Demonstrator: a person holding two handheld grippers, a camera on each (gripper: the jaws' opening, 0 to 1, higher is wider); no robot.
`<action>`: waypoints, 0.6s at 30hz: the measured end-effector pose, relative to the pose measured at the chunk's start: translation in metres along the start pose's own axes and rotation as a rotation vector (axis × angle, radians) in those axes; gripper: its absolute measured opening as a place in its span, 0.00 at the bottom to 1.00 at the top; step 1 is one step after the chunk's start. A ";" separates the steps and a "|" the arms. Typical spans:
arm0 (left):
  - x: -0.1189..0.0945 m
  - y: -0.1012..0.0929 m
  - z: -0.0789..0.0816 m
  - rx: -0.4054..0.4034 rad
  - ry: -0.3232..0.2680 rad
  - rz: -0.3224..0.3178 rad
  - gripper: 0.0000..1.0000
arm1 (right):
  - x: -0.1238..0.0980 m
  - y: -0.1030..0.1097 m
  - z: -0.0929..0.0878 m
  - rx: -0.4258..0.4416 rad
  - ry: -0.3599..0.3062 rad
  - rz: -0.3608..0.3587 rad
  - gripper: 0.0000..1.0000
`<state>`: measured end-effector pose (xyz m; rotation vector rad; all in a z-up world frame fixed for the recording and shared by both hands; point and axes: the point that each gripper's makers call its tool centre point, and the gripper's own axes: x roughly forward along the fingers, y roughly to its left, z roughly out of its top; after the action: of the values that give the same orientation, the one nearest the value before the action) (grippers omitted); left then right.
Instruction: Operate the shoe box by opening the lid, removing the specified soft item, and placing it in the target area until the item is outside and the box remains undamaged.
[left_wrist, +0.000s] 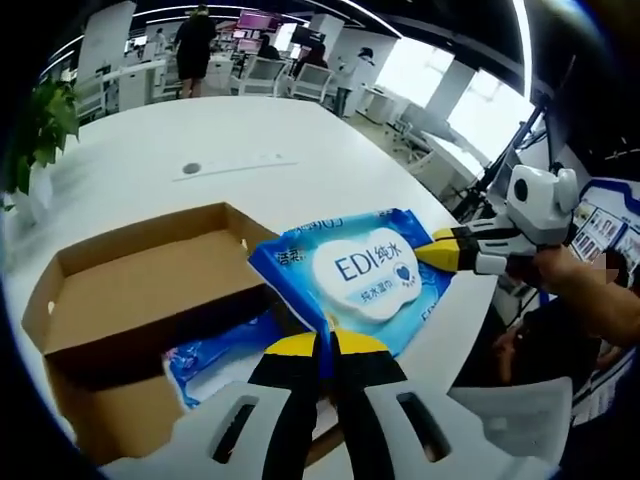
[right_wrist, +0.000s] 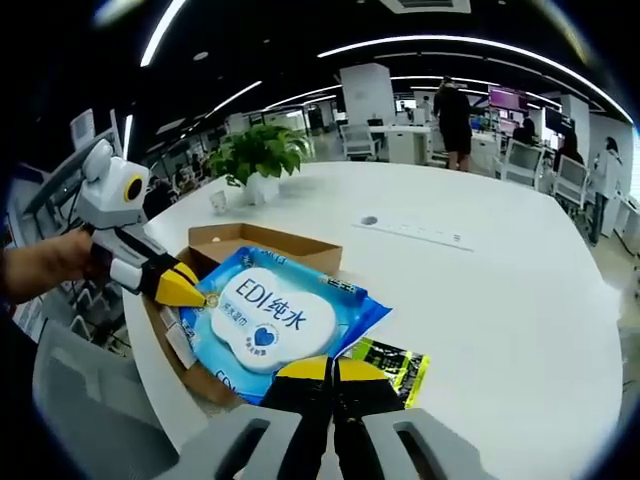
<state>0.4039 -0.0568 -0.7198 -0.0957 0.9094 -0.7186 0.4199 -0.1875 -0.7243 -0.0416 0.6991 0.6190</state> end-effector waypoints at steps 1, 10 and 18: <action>0.002 -0.002 0.000 0.003 0.001 -0.002 0.02 | -0.001 -0.002 -0.001 0.001 0.001 -0.003 0.00; 0.018 -0.014 0.000 0.017 0.009 -0.012 0.01 | -0.008 -0.020 -0.009 0.009 0.005 -0.023 0.00; 0.035 -0.013 -0.001 -0.008 0.000 -0.007 0.01 | -0.004 -0.033 -0.018 0.032 0.013 -0.043 0.00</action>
<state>0.4101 -0.0876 -0.7399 -0.1063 0.9125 -0.7216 0.4248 -0.2207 -0.7416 -0.0304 0.7191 0.5669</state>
